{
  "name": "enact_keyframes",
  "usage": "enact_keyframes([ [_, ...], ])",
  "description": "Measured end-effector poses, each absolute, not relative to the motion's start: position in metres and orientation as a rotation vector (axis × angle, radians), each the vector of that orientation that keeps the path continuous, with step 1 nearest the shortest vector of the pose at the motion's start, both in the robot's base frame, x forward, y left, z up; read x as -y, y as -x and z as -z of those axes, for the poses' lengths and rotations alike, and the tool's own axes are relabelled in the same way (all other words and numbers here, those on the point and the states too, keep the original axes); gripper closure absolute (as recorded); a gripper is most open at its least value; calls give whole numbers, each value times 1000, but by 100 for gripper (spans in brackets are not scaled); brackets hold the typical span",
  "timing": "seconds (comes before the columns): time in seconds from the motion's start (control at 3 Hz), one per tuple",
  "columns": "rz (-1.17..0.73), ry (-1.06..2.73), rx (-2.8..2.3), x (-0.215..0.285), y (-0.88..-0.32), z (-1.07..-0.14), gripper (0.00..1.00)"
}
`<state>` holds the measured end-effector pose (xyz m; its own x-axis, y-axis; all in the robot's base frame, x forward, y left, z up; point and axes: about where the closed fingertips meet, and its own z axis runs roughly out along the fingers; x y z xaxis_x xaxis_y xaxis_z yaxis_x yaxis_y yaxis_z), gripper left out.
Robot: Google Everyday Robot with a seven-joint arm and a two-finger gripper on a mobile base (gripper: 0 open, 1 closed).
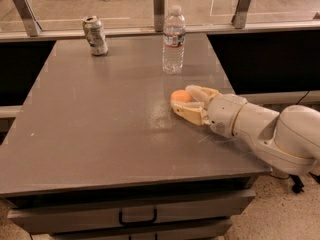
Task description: Move orange near water bottle
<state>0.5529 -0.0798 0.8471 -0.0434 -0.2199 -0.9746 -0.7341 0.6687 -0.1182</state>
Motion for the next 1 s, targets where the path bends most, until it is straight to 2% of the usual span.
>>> enact_keyframes([
  [1.0,-402,715,-1611,145,-627,-860,100],
])
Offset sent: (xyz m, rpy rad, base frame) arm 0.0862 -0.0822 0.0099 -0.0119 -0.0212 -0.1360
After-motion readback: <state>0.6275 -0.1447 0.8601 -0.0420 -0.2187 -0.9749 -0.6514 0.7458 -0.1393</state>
